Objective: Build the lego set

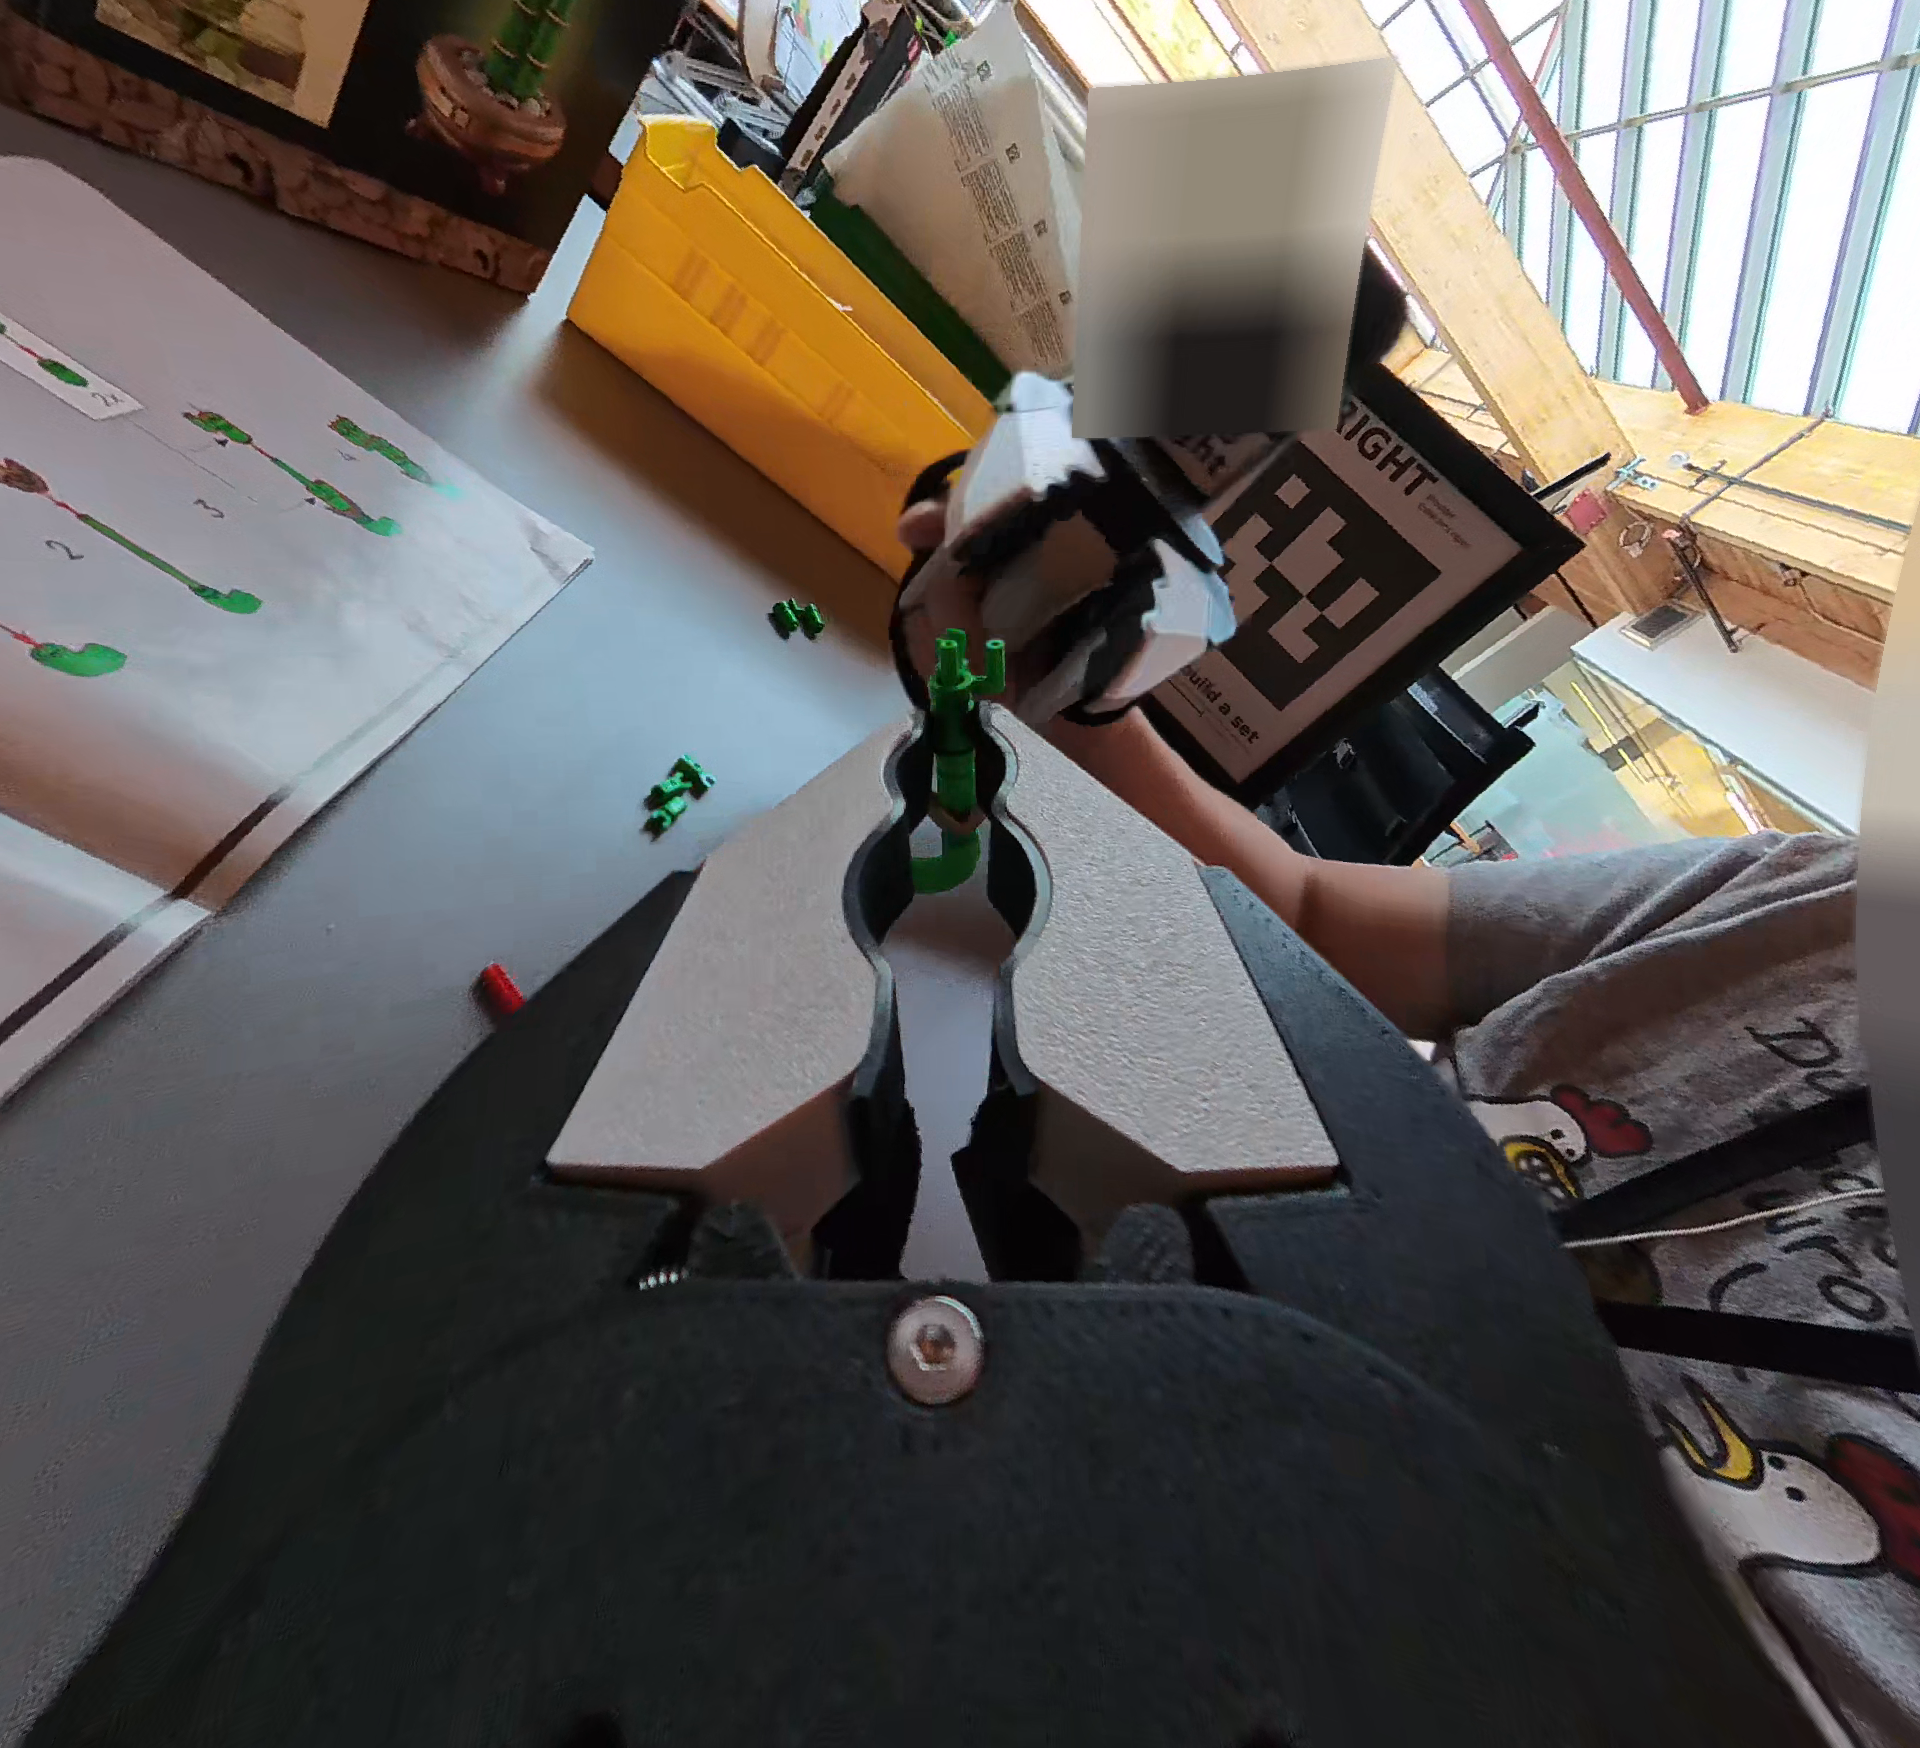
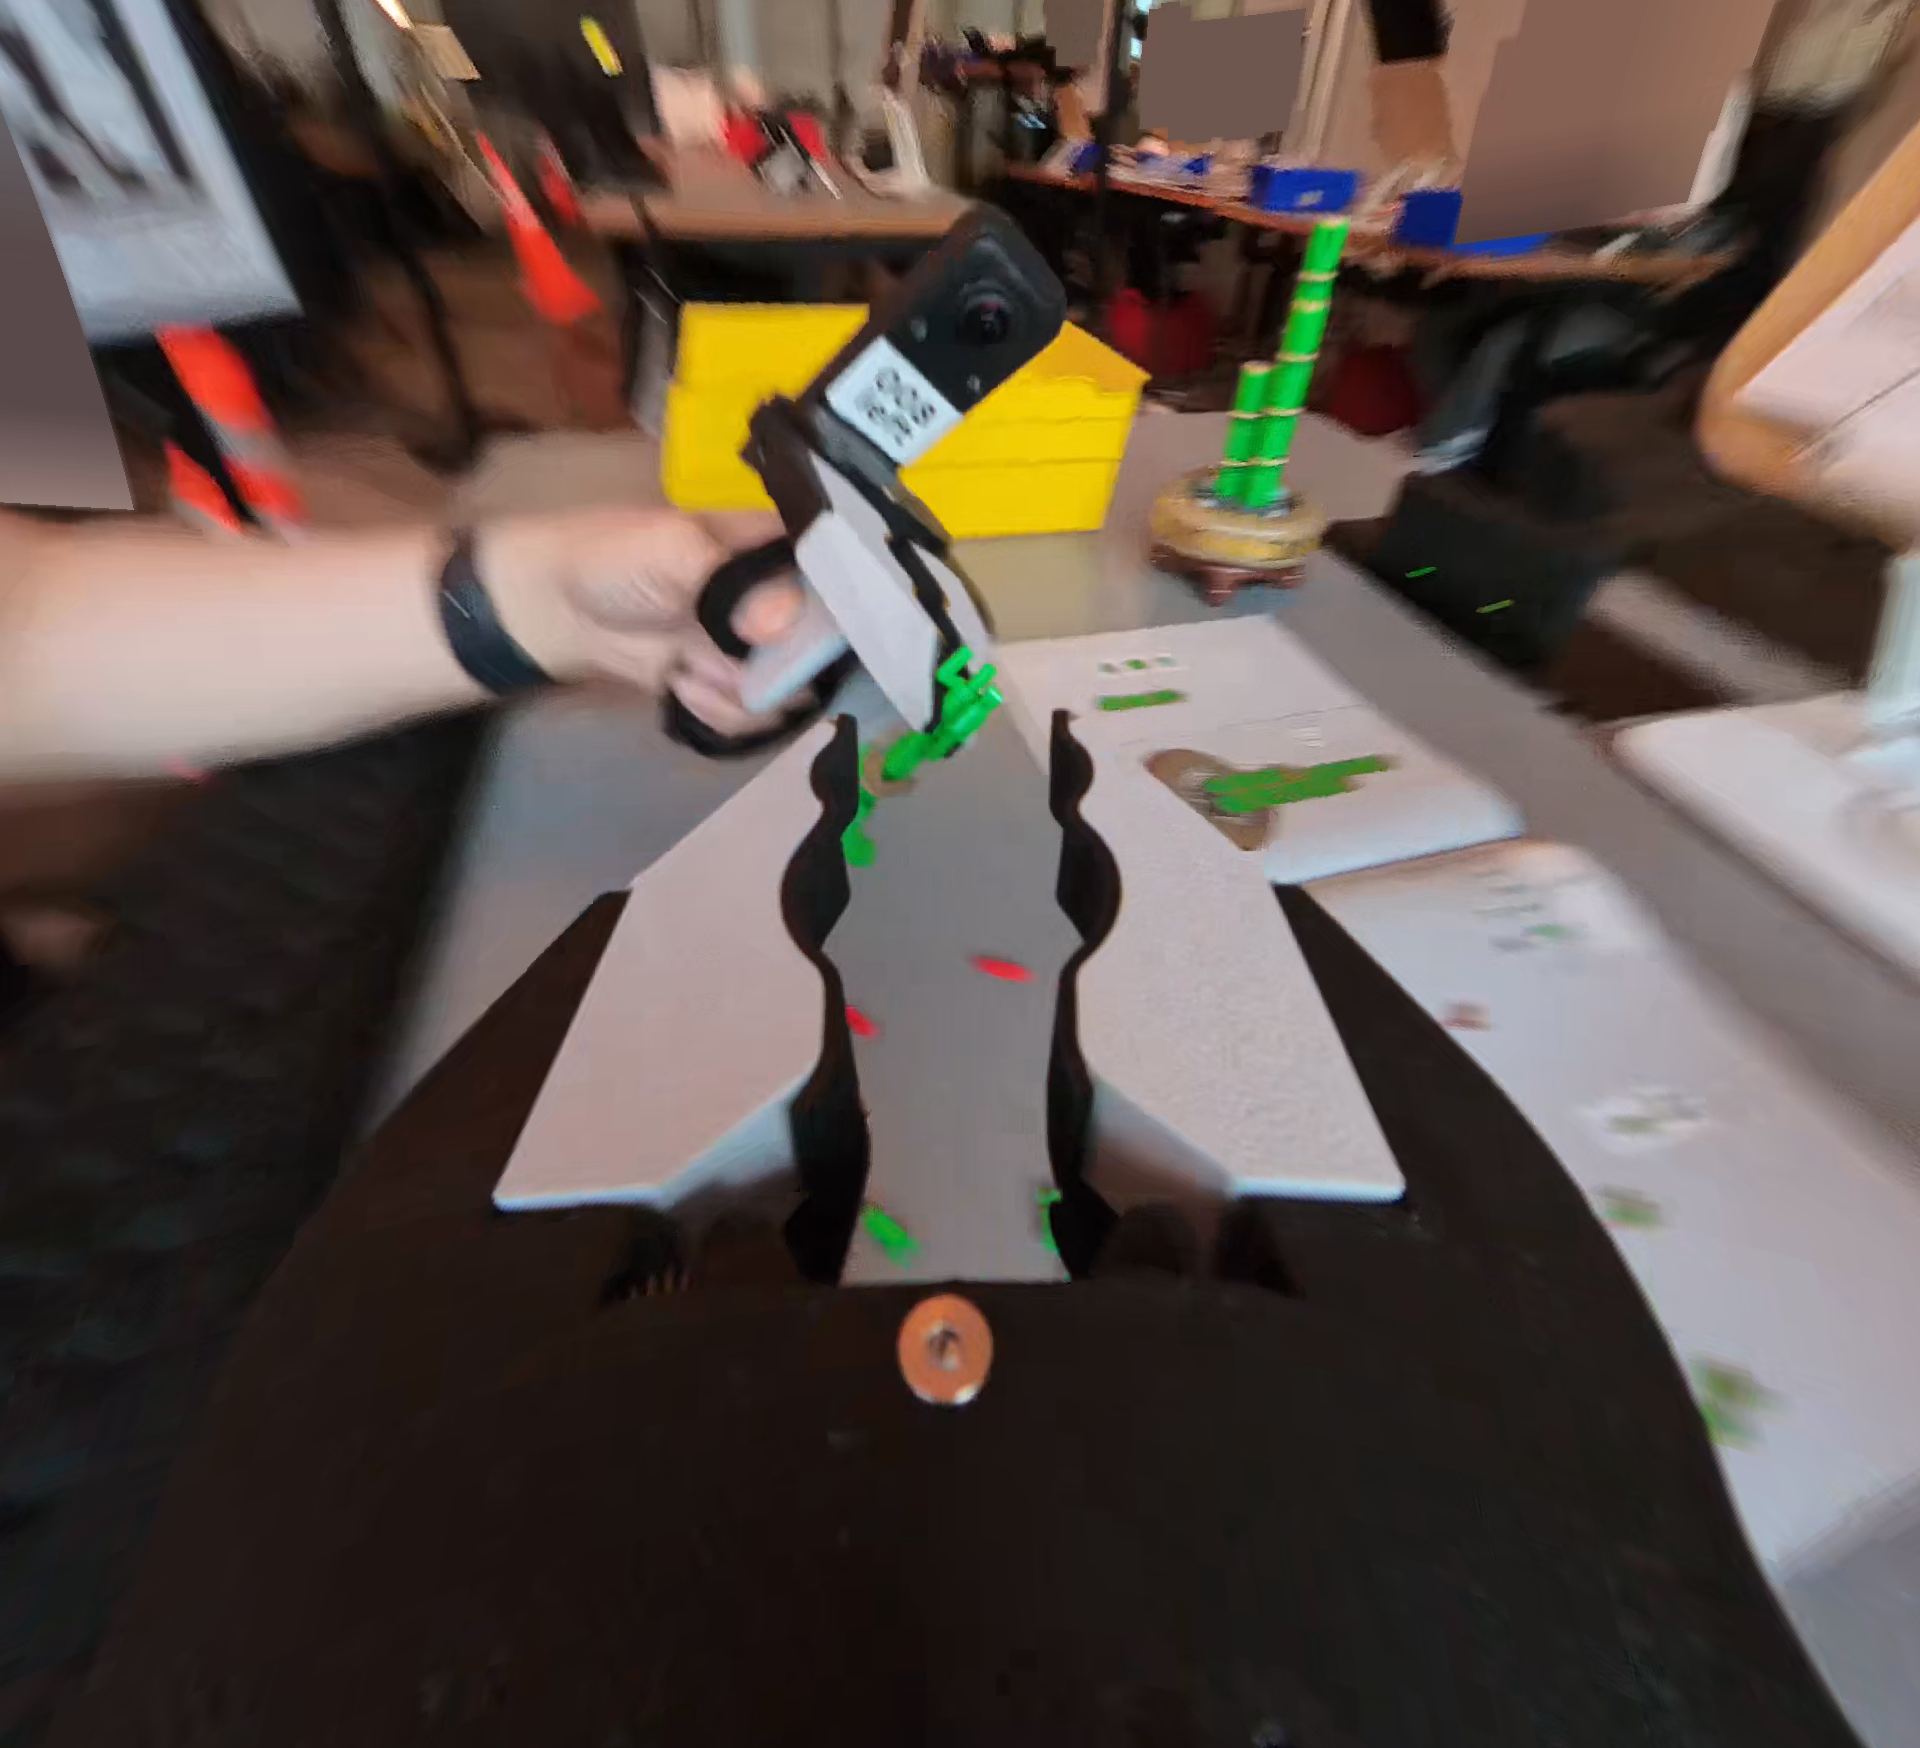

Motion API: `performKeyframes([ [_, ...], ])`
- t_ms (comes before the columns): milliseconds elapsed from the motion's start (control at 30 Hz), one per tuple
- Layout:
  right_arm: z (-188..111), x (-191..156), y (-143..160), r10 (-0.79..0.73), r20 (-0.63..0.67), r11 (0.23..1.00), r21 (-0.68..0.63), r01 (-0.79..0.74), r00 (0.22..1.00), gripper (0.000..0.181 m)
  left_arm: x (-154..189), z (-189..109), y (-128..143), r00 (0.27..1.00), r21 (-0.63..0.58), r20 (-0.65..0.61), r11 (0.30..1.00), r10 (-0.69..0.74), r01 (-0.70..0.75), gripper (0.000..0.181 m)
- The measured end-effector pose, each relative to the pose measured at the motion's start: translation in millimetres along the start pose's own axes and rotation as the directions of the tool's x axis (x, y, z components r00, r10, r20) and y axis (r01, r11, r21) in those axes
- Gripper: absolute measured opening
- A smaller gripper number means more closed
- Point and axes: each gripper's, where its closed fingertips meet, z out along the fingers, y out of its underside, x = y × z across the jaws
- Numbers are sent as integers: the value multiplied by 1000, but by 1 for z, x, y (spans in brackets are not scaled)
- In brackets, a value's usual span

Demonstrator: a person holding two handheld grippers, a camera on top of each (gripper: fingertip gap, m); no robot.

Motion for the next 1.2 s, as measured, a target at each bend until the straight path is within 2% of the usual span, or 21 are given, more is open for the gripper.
performKeyframes([
  [67, 0, -2, 6, -256, -101, 964, -97, 247, 961, 36, -1, -1, 4, 1000, -29, 0, 999, -24, 24, 6],
  [100, 2, -6, 9, -321, -105, 942, -135, 306, 941, 36, -2, 0, 7, 1000, -49, 6, 998, -26, 26, 6],
  [200, 10, -7, 20, -344, -104, 925, -210, 318, 933, 35, -4, 1, 12, 1000, -86, 26, 996, -8, 10, 6],
  [267, 12, -1, 23, -209, -123, 963, -201, 182, 970, 28, -5, 1, 12, 999, -89, 44, 996, 11, -7, 5],
  [333, 16, -4, 23, 73, -57, 987, -136, -80, 996, 24, -7, 1, 13, 997, -97, 70, 995, 43, -36, 6],
  [400, 18, -6, 23, 312, 33, 947, -99, -307, 950, 22, -7, 2, 14, 994, -108, 85, 993, 66, -56, 6],
  [467, 17, 1, 27, 434, 33, 899, -86, -430, 900, 17, -6, 4, 15, 994, -117, 84, 991, 76, -66, 6],
  [567, 16, 0, 24, 505, 85, 863, -62, -502, 859, 4, -5, 5, 15, 993, -122, 83, 990, 85, -75, 6],
  [1200, 17, -5, 26, 640, 176, 766, -81, -637, 747, 3, -3, 5, 16, 989, -135, 95, 986, 111, -98, 6],
])
